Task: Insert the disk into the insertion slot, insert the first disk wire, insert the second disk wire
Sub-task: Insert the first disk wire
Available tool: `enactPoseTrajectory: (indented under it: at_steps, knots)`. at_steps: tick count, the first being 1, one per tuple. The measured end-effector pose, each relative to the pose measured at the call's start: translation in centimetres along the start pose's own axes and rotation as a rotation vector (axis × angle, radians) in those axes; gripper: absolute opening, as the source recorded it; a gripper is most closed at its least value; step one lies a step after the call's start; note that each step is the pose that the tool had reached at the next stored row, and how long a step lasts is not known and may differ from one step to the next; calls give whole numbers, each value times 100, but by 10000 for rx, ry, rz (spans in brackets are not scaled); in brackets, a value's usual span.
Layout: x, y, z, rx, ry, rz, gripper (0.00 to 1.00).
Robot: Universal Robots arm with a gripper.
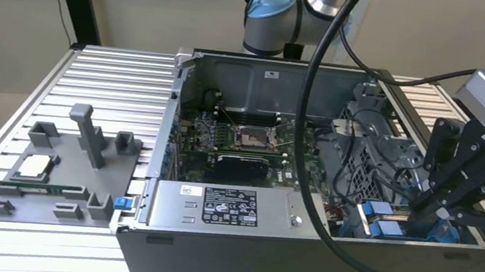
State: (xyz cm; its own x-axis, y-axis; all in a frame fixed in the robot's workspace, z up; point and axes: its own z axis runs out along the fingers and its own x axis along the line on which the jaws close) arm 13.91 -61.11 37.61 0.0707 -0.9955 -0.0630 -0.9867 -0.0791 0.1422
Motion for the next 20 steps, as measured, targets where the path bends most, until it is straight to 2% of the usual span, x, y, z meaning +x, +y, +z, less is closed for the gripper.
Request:
enactPoseTrajectory:
  at_steps: [8,16,18,20]
  knots:
    - [1,-7,8,-1,-2,-2,0]
    - [10,-99,8,-2,-7,-2,0]
    - [13,-145,12,-2,-51,-8,0]
    - [-4,-173,20,7,-167,-26,0]
